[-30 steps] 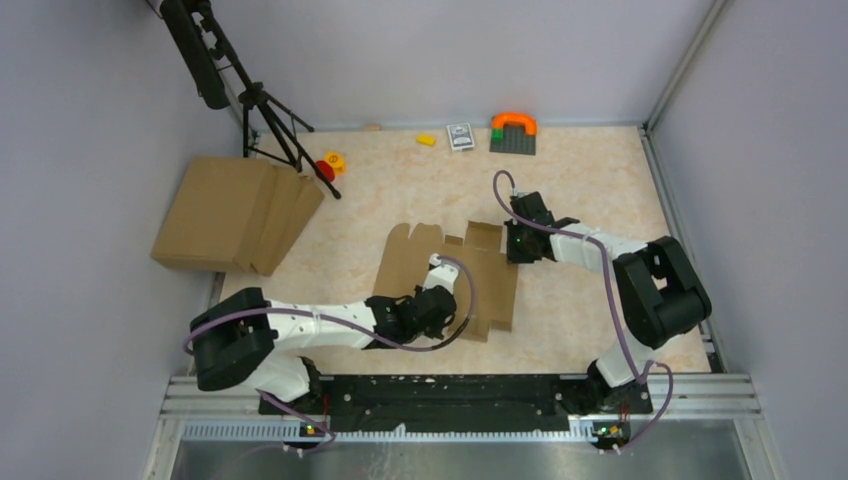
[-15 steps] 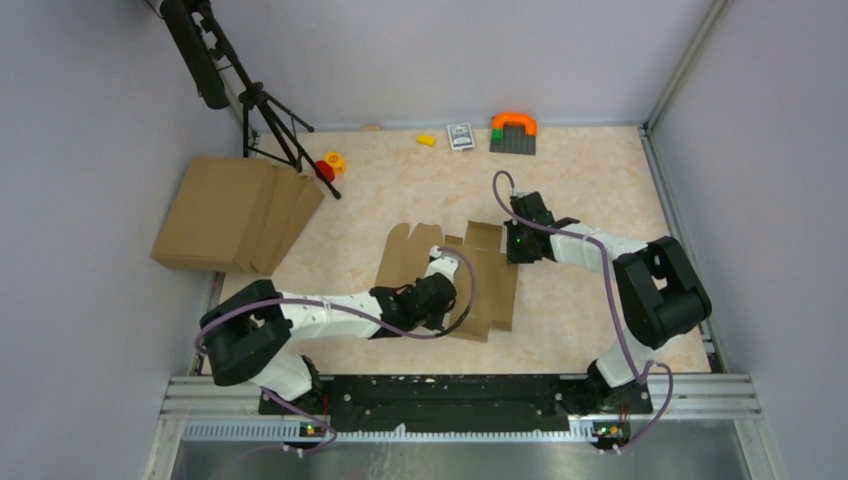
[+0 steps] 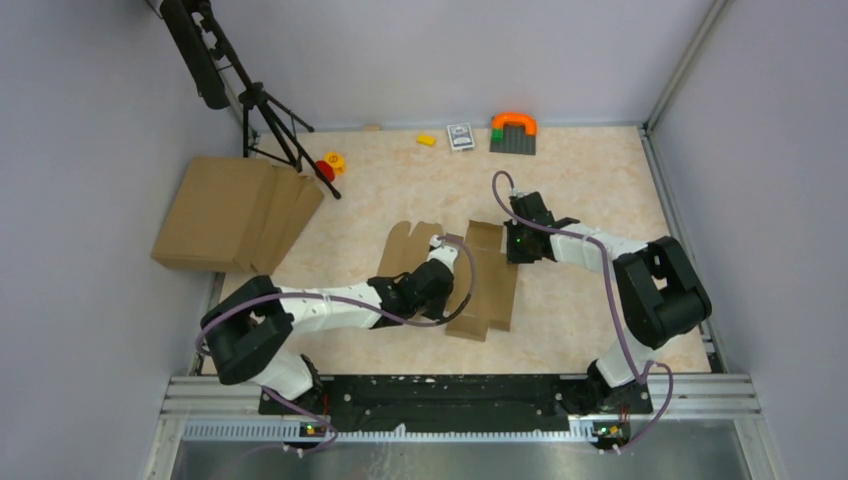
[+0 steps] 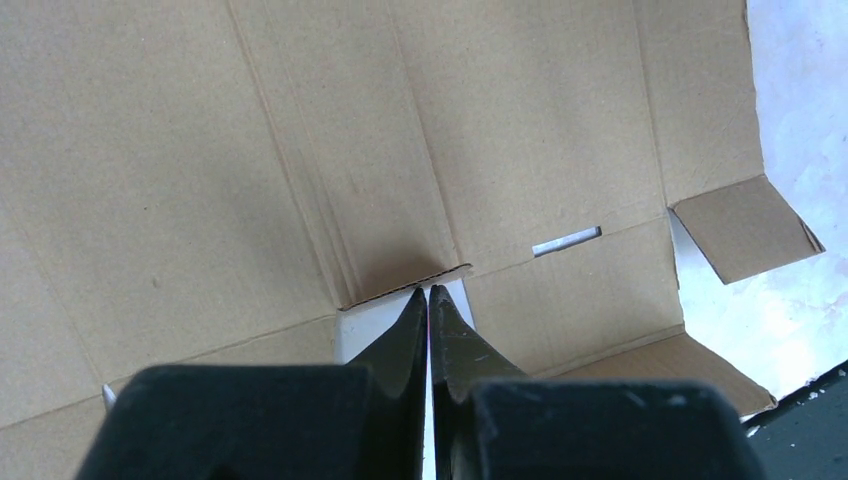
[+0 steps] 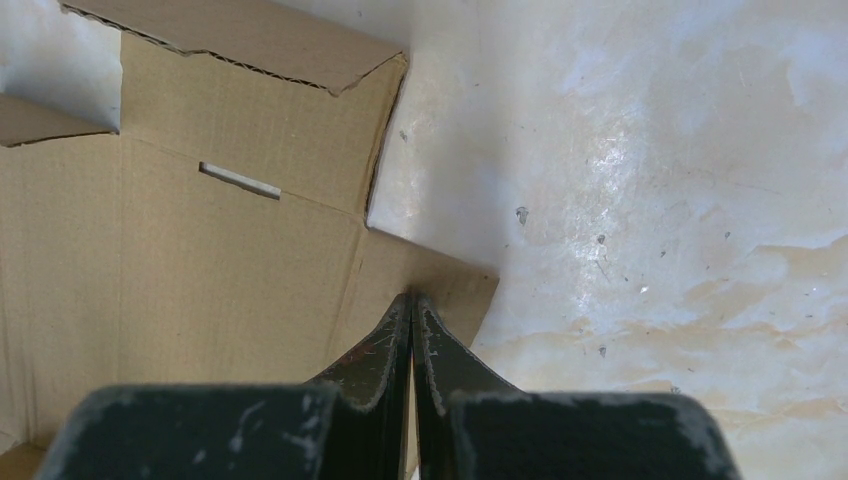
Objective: Fold the paper box
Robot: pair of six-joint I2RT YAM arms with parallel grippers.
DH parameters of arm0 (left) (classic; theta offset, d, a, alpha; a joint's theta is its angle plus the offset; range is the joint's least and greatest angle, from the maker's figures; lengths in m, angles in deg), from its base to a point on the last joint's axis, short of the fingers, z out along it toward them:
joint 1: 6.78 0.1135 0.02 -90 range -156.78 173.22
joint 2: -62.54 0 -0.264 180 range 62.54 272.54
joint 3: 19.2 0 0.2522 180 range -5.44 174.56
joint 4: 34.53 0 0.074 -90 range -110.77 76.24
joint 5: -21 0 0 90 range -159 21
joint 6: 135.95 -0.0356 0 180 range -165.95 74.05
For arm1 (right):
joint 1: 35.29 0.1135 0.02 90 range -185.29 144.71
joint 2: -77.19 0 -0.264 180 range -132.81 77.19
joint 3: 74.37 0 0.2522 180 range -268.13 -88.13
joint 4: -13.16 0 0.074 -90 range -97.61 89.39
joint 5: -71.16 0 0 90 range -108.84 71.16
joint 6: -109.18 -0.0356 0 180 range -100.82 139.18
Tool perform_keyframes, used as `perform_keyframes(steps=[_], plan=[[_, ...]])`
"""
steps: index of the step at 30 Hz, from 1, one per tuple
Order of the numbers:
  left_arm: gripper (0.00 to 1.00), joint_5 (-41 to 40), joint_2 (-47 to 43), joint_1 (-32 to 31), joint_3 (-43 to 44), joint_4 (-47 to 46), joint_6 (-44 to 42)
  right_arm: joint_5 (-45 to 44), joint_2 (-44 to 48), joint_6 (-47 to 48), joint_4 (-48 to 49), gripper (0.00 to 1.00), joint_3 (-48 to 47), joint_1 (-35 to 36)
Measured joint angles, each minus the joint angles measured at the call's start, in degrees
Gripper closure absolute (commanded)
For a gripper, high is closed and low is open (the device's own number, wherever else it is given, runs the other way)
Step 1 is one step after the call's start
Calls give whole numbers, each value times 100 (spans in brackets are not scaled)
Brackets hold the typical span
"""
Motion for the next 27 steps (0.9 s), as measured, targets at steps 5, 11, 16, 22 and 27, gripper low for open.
perform_keyframes(steps=[5, 11, 16, 22, 27], plan=[[100, 92, 203, 48, 79, -46, -48, 4, 0, 13, 0, 100, 0, 0], [100, 260, 549, 212, 223, -166, -63, -24, 0, 57, 2, 100, 0, 0], [100, 289, 774, 256, 474, -63, -57, -140, 0, 107, 24, 100, 0, -7], [100, 407, 850, 297, 645, 142, -59, -190, 0, 111, 28, 100, 0, -11], [100, 457, 785, 396, 684, 326, -116, -164, 0, 107, 24, 100, 0, -11]])
